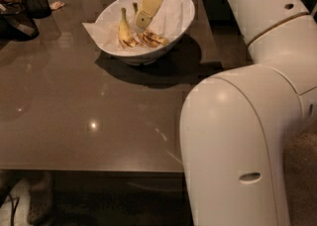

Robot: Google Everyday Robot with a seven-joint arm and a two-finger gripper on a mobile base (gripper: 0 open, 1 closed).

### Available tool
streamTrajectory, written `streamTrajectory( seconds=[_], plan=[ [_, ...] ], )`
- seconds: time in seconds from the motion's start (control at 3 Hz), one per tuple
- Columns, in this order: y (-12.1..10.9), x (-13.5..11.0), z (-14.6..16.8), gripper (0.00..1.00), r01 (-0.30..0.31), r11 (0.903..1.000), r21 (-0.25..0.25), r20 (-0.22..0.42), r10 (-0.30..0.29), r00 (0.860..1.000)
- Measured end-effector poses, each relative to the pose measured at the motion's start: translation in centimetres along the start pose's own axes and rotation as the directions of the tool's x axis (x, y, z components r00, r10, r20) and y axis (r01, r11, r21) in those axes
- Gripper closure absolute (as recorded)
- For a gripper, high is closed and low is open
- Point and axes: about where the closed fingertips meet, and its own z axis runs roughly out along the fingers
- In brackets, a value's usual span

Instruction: Pick banana from white bowl

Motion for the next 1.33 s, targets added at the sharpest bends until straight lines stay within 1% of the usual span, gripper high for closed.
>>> streamTrajectory(
  seconds=[0.33, 0.67, 1.0, 1.33],
  plan=[
    [-0.6, 0.5, 0.6, 0.29, -0.067, 0.9977, -0.01, 0.002, 0.067, 0.998],
    [-1.2, 0.9, 1.1, 0.44, -0.118, 0.993, 0.0, -0.02, 0.118, 0.993],
    [-2.3, 1.4, 1.3, 0.43, -0.172, 0.9835, 0.057, -0.078, 0.176, 0.981],
    [-3.6, 2.7, 1.8, 0.46, -0.234, 0.9657, 0.112, -0.136, 0.248, 0.959]
  ],
)
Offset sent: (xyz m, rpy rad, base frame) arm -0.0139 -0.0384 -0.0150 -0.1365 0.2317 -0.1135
